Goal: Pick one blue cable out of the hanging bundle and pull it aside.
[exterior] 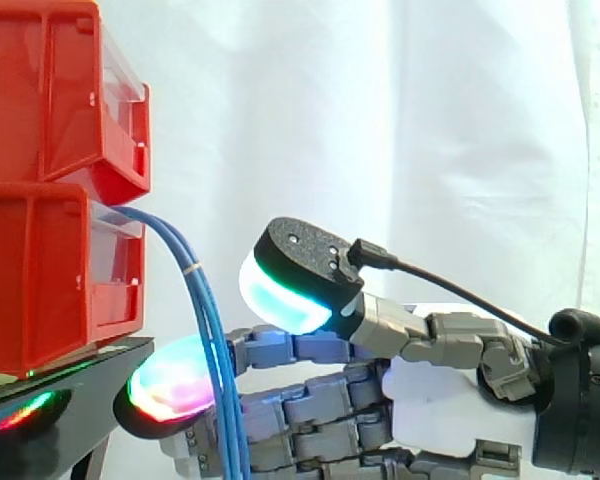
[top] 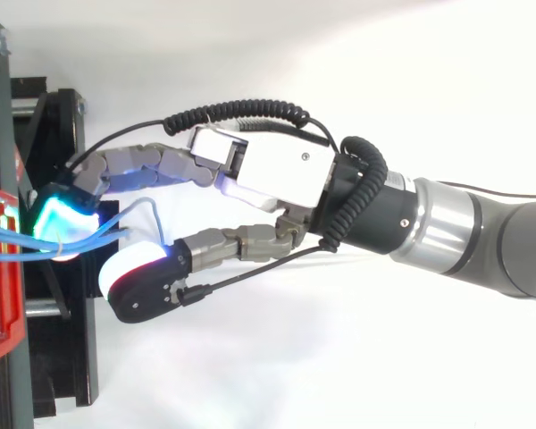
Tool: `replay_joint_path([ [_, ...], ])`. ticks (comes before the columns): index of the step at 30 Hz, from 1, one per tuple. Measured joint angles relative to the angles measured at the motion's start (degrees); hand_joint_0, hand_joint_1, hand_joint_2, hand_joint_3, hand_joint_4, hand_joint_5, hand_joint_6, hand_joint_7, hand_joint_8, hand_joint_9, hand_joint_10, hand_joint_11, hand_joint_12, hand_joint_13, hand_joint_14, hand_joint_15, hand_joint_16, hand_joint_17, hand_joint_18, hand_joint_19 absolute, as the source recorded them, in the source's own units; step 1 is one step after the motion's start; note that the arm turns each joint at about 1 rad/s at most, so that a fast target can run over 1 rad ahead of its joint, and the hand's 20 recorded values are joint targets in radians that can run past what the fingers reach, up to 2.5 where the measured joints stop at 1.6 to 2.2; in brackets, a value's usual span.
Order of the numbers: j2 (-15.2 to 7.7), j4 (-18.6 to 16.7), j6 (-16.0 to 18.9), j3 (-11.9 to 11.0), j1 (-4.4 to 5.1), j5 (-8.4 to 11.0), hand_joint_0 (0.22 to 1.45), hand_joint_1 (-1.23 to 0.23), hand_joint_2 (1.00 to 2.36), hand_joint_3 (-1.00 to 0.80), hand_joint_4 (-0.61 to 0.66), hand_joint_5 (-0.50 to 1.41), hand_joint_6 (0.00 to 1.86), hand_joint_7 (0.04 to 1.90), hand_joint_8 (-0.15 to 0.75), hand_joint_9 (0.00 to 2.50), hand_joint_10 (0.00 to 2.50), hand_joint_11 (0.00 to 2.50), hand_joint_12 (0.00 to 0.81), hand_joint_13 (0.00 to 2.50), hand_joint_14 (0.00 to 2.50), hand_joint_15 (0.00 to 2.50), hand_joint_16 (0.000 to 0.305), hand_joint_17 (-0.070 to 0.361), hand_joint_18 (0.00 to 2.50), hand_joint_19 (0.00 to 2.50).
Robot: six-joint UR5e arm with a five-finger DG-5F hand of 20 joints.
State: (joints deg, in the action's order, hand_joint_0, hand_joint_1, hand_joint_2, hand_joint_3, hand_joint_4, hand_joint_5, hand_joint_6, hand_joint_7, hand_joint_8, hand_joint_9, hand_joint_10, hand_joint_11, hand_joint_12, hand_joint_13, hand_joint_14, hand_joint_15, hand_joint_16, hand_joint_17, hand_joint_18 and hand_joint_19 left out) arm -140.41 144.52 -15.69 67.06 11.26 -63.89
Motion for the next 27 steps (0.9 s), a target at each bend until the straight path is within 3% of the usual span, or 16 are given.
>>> replay_joint_path([
  [6,-0.1,-3.0,-2.1,0.0,-0.08,0.07,0.51,-0.54,1.00,-0.50,0.26,-0.12,0.50,0.85,0.219,0.61,0.00,0.09,0.230,0.38,0.01,0.14,0.039,0.087,0.26,0.30],
  [13,0.0,-3.4,-2.9,0.0,0.01,0.06,0.52,-0.54,1.00,-0.50,0.27,-0.11,0.50,0.89,0.220,0.62,0.00,0.10,0.229,0.40,0.01,0.15,0.038,0.085,0.28,0.31],
  [23,-0.1,-3.9,-3.0,0.0,0.94,0.31,0.52,-0.55,1.00,-0.50,0.26,-0.11,0.50,0.88,0.220,0.64,0.00,0.11,0.227,0.41,0.01,0.15,0.038,0.085,0.29,0.32],
  [27,-2.0,-6.2,-2.0,-0.5,1.25,0.05,0.52,-0.55,1.00,-0.50,0.27,-0.11,0.50,0.89,0.219,0.64,0.00,0.11,0.227,0.41,0.01,0.15,0.037,0.084,0.30,0.32],
])
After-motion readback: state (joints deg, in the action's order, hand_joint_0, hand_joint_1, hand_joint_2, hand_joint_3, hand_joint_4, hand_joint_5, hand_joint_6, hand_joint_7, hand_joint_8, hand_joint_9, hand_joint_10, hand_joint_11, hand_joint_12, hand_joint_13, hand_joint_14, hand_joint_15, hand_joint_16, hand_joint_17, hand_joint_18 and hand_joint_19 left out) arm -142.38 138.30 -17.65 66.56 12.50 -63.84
